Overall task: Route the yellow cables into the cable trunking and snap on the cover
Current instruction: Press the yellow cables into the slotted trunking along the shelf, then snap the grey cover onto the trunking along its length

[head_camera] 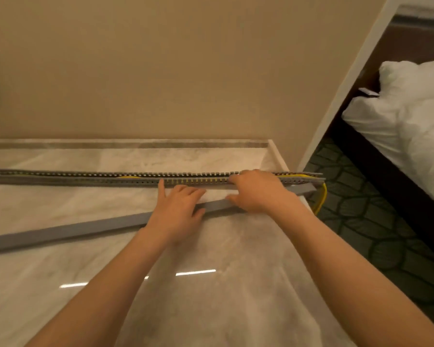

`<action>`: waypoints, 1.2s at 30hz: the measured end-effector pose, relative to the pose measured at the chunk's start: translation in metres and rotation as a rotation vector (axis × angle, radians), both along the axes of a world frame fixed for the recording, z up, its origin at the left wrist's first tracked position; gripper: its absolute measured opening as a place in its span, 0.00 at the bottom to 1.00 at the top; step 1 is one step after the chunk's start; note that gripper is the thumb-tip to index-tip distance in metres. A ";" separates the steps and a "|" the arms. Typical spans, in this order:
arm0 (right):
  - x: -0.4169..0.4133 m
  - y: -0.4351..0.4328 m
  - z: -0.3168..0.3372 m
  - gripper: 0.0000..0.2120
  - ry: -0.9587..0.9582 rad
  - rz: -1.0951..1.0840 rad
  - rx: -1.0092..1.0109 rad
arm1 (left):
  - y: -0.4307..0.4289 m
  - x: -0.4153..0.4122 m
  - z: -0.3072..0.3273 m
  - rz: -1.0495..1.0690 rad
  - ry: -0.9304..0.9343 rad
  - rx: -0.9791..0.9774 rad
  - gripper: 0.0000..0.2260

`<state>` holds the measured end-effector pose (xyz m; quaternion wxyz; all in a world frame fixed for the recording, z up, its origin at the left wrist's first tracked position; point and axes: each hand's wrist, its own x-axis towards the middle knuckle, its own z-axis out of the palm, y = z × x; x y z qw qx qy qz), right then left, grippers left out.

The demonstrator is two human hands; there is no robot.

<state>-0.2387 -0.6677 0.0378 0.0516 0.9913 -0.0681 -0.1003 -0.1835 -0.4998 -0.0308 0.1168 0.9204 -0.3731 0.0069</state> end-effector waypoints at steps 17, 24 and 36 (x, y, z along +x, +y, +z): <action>0.110 0.300 -0.031 0.17 -0.047 0.208 0.229 | 0.287 0.076 -0.017 -0.048 0.029 0.018 0.25; 0.131 0.388 -0.041 0.14 -0.093 0.200 0.331 | 0.360 0.095 -0.012 -0.073 -0.031 0.024 0.19; 0.137 0.406 -0.051 0.19 -0.433 0.038 0.229 | 0.372 0.118 0.018 -0.079 0.020 -0.190 0.13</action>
